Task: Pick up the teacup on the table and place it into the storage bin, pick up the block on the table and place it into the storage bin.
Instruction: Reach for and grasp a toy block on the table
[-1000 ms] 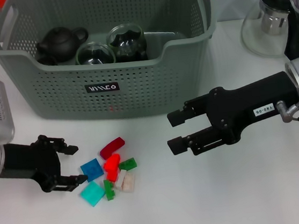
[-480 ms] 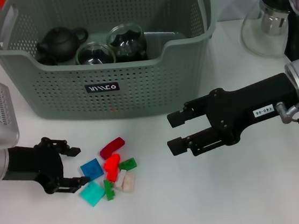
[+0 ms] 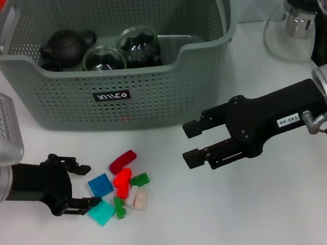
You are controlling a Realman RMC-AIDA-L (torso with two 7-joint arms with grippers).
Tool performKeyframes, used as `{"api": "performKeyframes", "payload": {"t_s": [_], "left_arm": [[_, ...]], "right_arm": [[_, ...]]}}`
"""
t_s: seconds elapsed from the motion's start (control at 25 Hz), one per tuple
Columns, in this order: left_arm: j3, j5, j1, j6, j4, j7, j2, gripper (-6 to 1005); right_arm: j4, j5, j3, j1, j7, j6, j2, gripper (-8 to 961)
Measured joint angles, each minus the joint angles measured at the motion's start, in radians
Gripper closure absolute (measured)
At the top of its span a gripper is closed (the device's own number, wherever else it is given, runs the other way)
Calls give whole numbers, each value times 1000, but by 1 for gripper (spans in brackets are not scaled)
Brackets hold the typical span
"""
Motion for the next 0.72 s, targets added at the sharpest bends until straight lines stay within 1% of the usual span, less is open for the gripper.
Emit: {"api": "performKeyframes", "payload": {"t_s": [0.16,0.4,0.52,0.72], "left_arm": [[1,-3,0,7,-2,2,0,320],[25,-4,3,26,0,1,-1,322],[26,-7,1,52,3,1,-2,324],[25,-8,-2,55,11,0,-1,326]], "right_arm": [[0,0,1,0,-1,0,0,207],[0,0,1,0,-1,0,0,206],[0,3,3,0,-1,0,0,206],[0,9,3,0,-3,-1,0,205]]}}
